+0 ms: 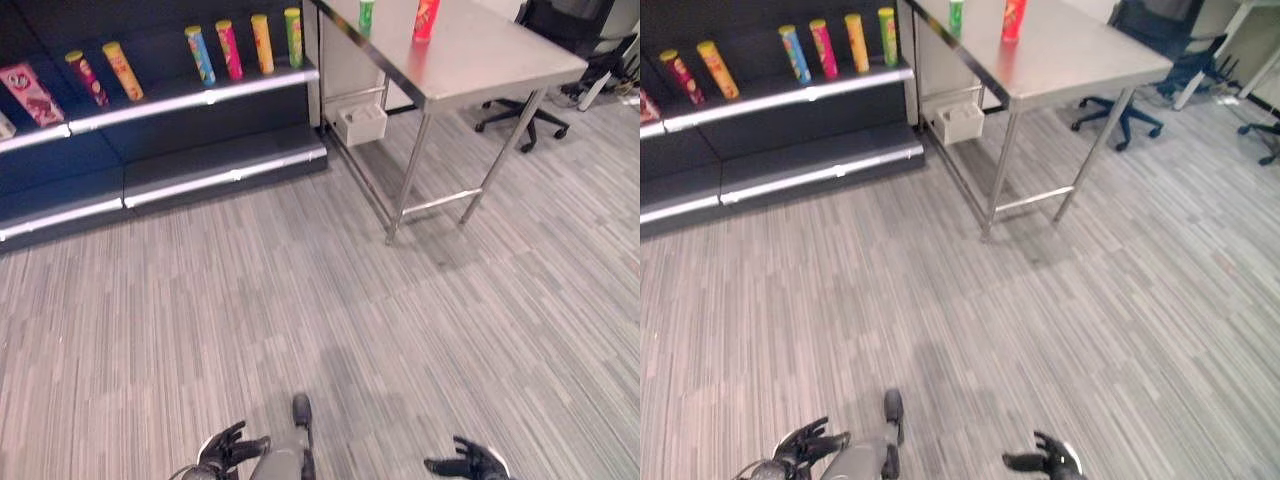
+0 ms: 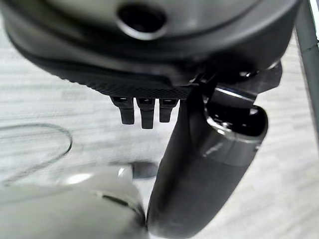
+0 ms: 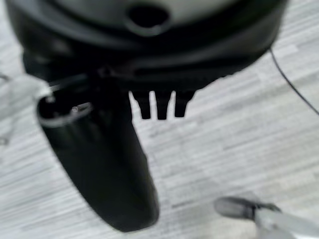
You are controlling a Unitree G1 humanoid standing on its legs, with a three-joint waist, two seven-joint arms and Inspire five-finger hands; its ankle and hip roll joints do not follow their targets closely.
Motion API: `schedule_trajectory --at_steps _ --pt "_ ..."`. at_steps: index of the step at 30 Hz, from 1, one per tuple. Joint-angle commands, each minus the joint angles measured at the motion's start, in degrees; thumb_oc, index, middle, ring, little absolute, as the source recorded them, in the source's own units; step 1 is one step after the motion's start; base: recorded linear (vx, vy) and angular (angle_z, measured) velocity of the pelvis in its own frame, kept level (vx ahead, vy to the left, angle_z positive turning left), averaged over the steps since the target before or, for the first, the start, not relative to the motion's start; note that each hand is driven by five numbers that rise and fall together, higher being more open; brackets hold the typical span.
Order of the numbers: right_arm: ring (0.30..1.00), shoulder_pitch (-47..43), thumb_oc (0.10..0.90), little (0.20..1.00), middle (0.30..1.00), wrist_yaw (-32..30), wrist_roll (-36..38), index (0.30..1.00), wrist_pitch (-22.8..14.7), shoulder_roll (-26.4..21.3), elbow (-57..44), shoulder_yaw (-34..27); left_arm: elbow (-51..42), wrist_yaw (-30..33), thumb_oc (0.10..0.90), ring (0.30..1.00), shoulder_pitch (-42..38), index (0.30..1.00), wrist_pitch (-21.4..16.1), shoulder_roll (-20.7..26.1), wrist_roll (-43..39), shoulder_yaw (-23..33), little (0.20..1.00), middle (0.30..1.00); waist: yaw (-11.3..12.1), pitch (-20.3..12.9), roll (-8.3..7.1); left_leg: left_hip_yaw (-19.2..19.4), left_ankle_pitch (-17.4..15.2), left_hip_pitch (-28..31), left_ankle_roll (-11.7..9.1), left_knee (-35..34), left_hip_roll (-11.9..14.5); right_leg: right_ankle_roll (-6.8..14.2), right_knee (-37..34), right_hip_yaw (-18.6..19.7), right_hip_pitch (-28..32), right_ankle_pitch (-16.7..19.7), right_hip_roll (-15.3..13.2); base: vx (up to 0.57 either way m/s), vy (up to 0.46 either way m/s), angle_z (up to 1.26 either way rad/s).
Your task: Put the goods on the table back onto the shelves and tidy them up.
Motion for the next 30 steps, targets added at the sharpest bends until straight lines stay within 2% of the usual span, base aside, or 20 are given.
schedule_trajectory --at_steps 1,2,3,4,5,6,7,9,11,12,14,17,18,20,22,23,24,25,28,30 --pt "0.9 -4.8 0.8 0.9 0.9 0.7 -1.7 0.9 -0.9 -2.0 -2.9 0.3 -1.3 0.7 0.8 0.9 -1.1 0.9 -0.7 3.5 2.3 -1.0 0.9 0.9 3.5 1.0 -1.85 0.8 -5.6 -0.4 -5.8 2.2 1.3 6.5 21.4 0.0 -8.4 13.9 -10.4 0.5 0.372 -1.07" --pt "0.9 -5.1 0.8 0.9 0.9 0.5 -1.7 0.9 -0.7 -2.1 -2.9 0.1 -1.8 0.7 0.8 0.9 -1.3 0.9 -0.5 3.9 2.3 -1.1 0.9 0.9 3.2 1.6 -1.48 0.6 -6.6 1.3 -4.7 2.2 0.6 6.0 26.9 -0.2 -11.0 17.3 -11.1 0.43 0.407 -0.74" --pt "0.9 -5.4 0.8 0.9 0.9 0.1 -1.7 0.9 -0.8 -1.7 -3.1 -0.1 -1.3 1.0 0.8 0.9 -2.0 0.9 -0.4 4.4 2.5 -1.2 0.9 0.9 2.2 3.0 -0.35 0.5 -9.0 5.9 -3.6 1.1 0.3 5.4 35.6 -1.7 -17.1 20.3 -12.3 0.45 0.336 -0.37" --pt "0.9 -5.4 0.8 0.9 0.9 0.0 -1.5 0.9 -0.8 -1.6 -3.1 0.1 -2.1 1.1 0.8 0.9 -2.4 0.9 -0.6 4.4 2.2 -1.6 0.9 0.9 1.0 3.6 0.8 -0.3 -10.6 8.8 -3.5 0.6 0.2 4.1 34.4 -5.0 -21.0 16.5 -12.7 0.63 0.283 0.62" --pt "0.9 -5.3 0.8 0.9 0.9 -0.2 -0.9 0.9 -0.9 -1.9 -3.2 -0.4 -2.4 1.1 0.8 0.9 -3.2 0.9 -1.0 4.5 2.6 -2.3 0.9 0.9 -0.9 4.6 1.64 -1.7 -12.3 11.6 -3.8 0.3 0.3 3.4 28.0 -7.7 -24.0 12.3 -11.3 0.54 0.084 0.47" --pt "0.9 -5.4 0.8 0.9 0.9 -0.2 -0.6 0.9 -0.9 -2.1 -3.5 -0.6 -2.8 1.1 0.8 0.9 -3.6 0.9 -1.1 4.6 2.5 -2.6 0.9 0.9 -1.7 5.1 1.79 -2.1 -12.7 12.3 -4.1 0.4 0.4 3.5 23.9 -8.2 -25.0 11.9 -10.1 0.59 -0.049 0.61" --pt "0.9 -5.5 0.8 0.9 0.9 -0.5 -0.1 0.9 -0.8 -2.2 -2.8 -1.0 -3.0 1.2 0.8 0.9 -4.3 0.9 -1.4 4.6 2.4 -2.9 0.9 0.9 -3.3 5.8 1.1 -3.2 -14.5 15.5 -4.5 -0.5 -0.7 4.7 14.1 -8.4 -27.1 13.1 -7.5 0.46 -0.086 0.77" --pt "0.9 -4.5 0.8 0.9 0.9 -0.3 0.1 0.9 -0.7 -2.0 -1.7 -1.7 -3.1 0.7 0.8 0.9 -5.1 0.9 -1.7 4.6 3.9 -3.3 0.9 0.9 -5.9 5.7 -0.34 -5.7 -17.8 19.5 -5.0 -0.6 -2.5 6.7 2.0 -7.2 -30.4 17.9 -3.9 0.64 -0.083 1.04" --pt "0.9 -3.5 0.8 0.9 0.9 -0.3 -0.2 0.9 -0.6 -2.0 -0.3 -2.4 -4.0 0.0 0.8 0.9 -5.8 0.9 -1.9 4.3 5.6 -4.5 0.9 0.9 -7.3 5.3 -0.79 -7.5 -20.8 23.2 -5.6 -0.6 -3.0 7.4 -3.4 -10.9 -30.4 19.8 -3.4 0.66 -0.109 1.72" --pt "0.9 -2.5 0.8 0.9 0.9 0.0 0.1 0.9 -0.8 -2.2 0.7 -2.6 -4.0 -0.1 0.8 0.9 -5.7 0.9 -1.9 3.7 6.4 -5.1 0.9 0.9 -7.6 4.3 -1.04 -8.4 -22.6 24.8 -5.5 -0.6 -2.8 6.2 -3.5 -11.1 -29.0 21.2 -3.1 0.69 -0.241 1.01" --pt "0.9 -2.0 0.8 0.9 0.9 0.5 1.1 0.9 -0.9 -2.7 2.1 -3.5 -4.6 -0.1 0.8 0.9 -5.9 0.9 -2.0 3.1 6.2 -6.3 0.9 0.9 -8.9 3.3 0.13 -8.7 -23.5 25.6 -7.4 2.2 -0.4 5.1 -2.7 -10.5 -26.3 20.7 -2.5 0.51 -0.248 0.38" --pt "0.9 -1.6 0.8 0.9 0.9 0.7 2.0 0.9 -1.1 -3.1 2.5 -3.8 -6.3 -0.3 0.8 0.9 -5.7 0.9 -2.1 2.9 5.7 -7.6 0.9 0.9 -9.2 3.6 0.29 -7.5 -18.9 19.9 -11.1 18.1 0.6 3.0 -2.5 -10.3 -22.6 18.6 -2.2 0.24 -0.168 0.65" --pt "0.9 -2.2 0.8 0.9 0.9 0.4 2.1 0.9 -1.0 -3.9 2.4 -3.5 -7.7 0.1 0.8 0.9 -5.6 0.9 -2.1 3.3 4.9 -7.5 0.9 0.9 -8.1 5.2 -0.86 -7.6 -13.0 12.6 -12.9 32.7 0.3 1.0 -3.0 -9.2 -19.5 16.5 -2.1 0.19 -0.193 0.51" --pt "0.9 -3.1 0.8 0.9 0.9 -0.1 2.4 0.9 -0.7 -4.0 2.9 -3.2 -8.0 1.0 0.8 0.9 -5.7 0.9 -2.0 3.2 3.6 -7.3 0.9 0.9 -7.3 5.9 -1.88 -5.4 -12.8 7.0 -12.1 36.5 2.1 0.5 -3.6 -8.9 -17.8 15.2 -3.0 0.16 -0.117 -0.3" --pt "0.9 -3.4 0.8 0.9 0.9 -0.3 2.7 0.9 -0.8 -4.0 3.1 -3.1 -7.9 1.0 0.8 0.9 -5.7 0.9 -2.0 3.1 2.9 -7.0 0.9 0.9 -6.5 6.3 -1.98 -4.2 -14.2 5.3 -11.2 35.0 3.3 0.6 -3.8 -8.6 -16.9 14.8 -3.1 0.12 -0.003 -0.77" --pt "0.9 -3.5 0.8 0.9 0.9 -0.4 2.8 0.9 -0.8 -4.0 3.1 -3.0 -7.7 1.1 0.8 0.9 -5.6 0.9 -2.0 3.1 2.8 -6.8 0.9 0.9 -6.0 6.3 -2.12 -3.8 -15.3 4.7 -10.5 30.9 3.9 1.1 -3.8 -8.4 -16.5 14.4 -3.5 0.36 0.277 -0.62" --pt "0.9 -4.3 0.8 0.9 0.9 -0.7 1.6 0.9 -0.8 -4.6 3.2 -2.0 -6.3 1.1 0.8 0.9 -4.3 0.9 -2.0 3.0 3.1 -6.5 0.9 0.9 -2.9 5.8 -0.88 -8.8 -11.9 3.4 -10.5 11.1 4.9 2.4 -3.8 -5.8 -15.0 12.8 -3.0 0.43 0.327 -0.79" --pt "0.9 -4.0 0.8 0.9 0.9 -1.1 0.9 0.9 -0.4 -5.2 4.1 -2.4 -3.8 1.4 0.8 0.9 -4.3 0.9 -1.1 3.0 4.9 -6.4 0.9 0.9 -2.8 5.7 -0.27 -9.2 -9.5 2.9 -11.2 8.6 6.0 2.6 -3.8 -6.2 -14.1 12.1 -3.1 0.42 0.345 -1.47" --pt "0.9 -4.0 0.8 0.9 0.9 -0.8 0.5 0.9 -0.8 -3.9 4.2 -2.1 -2.6 1.0 0.8 0.9 -4.1 0.9 -2.1 2.2 4.0 -6.1 0.9 0.9 -3.3 3.6 1.31 -9.9 -9.5 8.8 -11.0 0.4 5.3 3.2 -3.8 -4.6 -13.5 11.7 -3.4 0.19 0.195 -1.26" --pt "0.9 -4.0 0.8 0.9 0.9 -0.9 0.4 0.9 -0.7 -3.5 4.1 -2.1 -2.0 1.0 0.8 0.9 -4.1 0.9 -2.1 2.3 4.4 -5.9 0.9 0.9 -3.3 3.1 1.35 -9.0 -9.7 9.7 -10.9 -0.1 5.1 3.4 -3.8 -4.0 -13.4 11.7 -3.8 0.1 0.174 -0.62"
